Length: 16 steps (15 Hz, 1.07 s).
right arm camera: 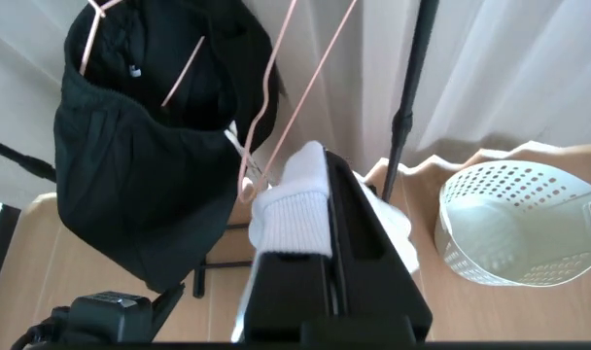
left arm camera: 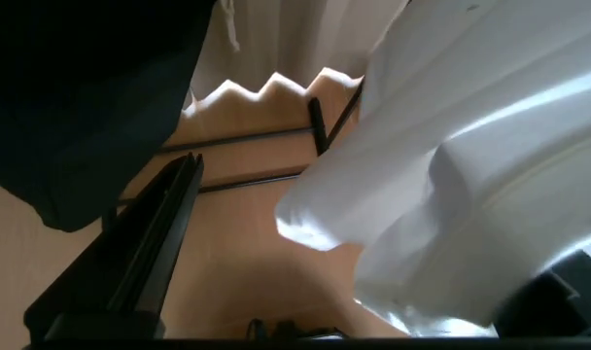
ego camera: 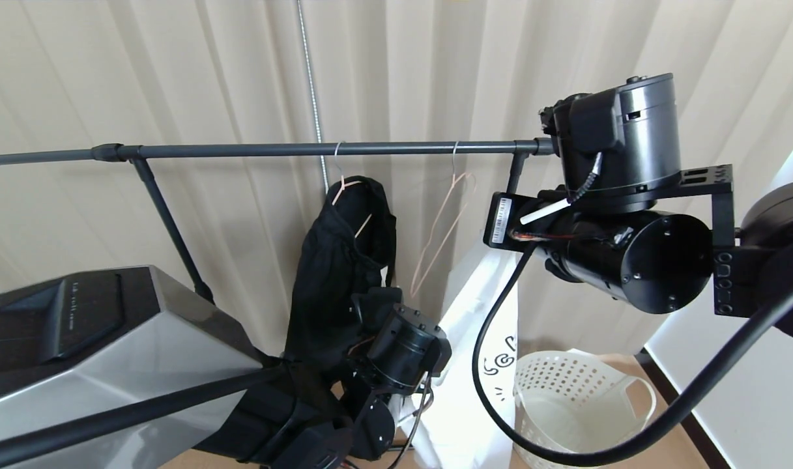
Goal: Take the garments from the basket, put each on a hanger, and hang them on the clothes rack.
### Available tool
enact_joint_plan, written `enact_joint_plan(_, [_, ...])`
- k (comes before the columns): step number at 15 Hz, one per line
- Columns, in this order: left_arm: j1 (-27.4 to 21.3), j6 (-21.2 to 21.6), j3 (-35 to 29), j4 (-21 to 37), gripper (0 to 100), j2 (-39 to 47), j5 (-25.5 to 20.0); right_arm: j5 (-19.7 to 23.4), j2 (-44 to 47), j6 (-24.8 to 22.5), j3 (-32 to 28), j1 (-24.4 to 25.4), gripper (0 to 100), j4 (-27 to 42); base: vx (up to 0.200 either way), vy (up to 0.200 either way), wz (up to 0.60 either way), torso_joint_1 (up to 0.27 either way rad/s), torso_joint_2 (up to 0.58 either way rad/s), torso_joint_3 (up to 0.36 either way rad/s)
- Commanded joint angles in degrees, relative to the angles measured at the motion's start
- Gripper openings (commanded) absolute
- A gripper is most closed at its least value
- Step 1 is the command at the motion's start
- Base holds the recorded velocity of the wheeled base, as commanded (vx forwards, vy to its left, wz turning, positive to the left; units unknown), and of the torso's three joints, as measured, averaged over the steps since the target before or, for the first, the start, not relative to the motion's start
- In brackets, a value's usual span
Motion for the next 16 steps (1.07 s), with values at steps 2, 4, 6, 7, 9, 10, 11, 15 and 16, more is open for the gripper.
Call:
enact_joint_plan(2, [-0.2, 0.0, 1.2, -0.1, 100, -0.5, 1.3, 0.1, -2.3, 0.0, 1.5, -3.2, 0, 0.1, 0.000, 0.000, 0.00, 0.000, 0.00, 0.000])
enact_joint_plan(4, [-0.8, 0.1, 2.0, 0.0, 0, -3.1, 2.3, 0.1, -2.3, -0.3, 2.8, -6.0, 0, -1.4, 0.000, 0.000, 0.00, 0.000, 0.00, 0.000])
enact_joint_plan(6, [-1.0, 1.5, 2.8, 0.0, 0, -6.1, 2.3, 0.0, -2.3, -0.5, 3.3, -7.7, 0, -2.2, 0.000, 0.000, 0.00, 0.000, 0.00, 0.000])
enact_joint_plan(7, [-0.9, 3.7, 3.7, -0.1, 0, -8.6, 2.4, 0.0, -2.3, -1.2, 3.4, -8.7, 0, -2.2, 0.000, 0.000, 0.00, 0.000, 0.00, 0.000])
enact_joint_plan(9, [-0.7, 6.8, 3.8, 0.1, 0, -14.0, 2.3, 0.3, -4.1, -7.7, 6.0, -9.0, 0, -2.3, 0.000, 0.000, 0.00, 0.000, 0.00, 0.000])
enact_joint_plan(10, [-0.5, 8.2, 3.7, 0.7, 0, -16.0, 2.3, 0.3, -4.7, -11.2, 6.7, -9.0, 0, -2.4, 0.000, 0.000, 0.00, 0.000, 0.00, 0.000])
enact_joint_plan(11, [0.0, 8.8, 3.4, 1.8, 0, -17.6, 2.3, 0.3, -5.1, -13.4, 6.8, -9.0, 0, -2.7, 0.000, 0.000, 0.00, 0.000, 0.00, 0.000])
enact_joint_plan(15, [4.3, 10.4, -6.2, 12.6, 0, -21.0, 2.3, 0.4, -6.0, -24.6, 7.5, -8.5, 0, -2.7, 0.000, 0.000, 0.00, 0.000, 0.00, 0.000])
enact_joint_plan(16, [4.9, 10.5, -8.5, 15.4, 0, -21.5, 2.2, 0.4, -5.6, -25.7, 7.2, -8.5, 0, -2.9, 0.000, 0.000, 0.00, 0.000, 0.00, 0.000])
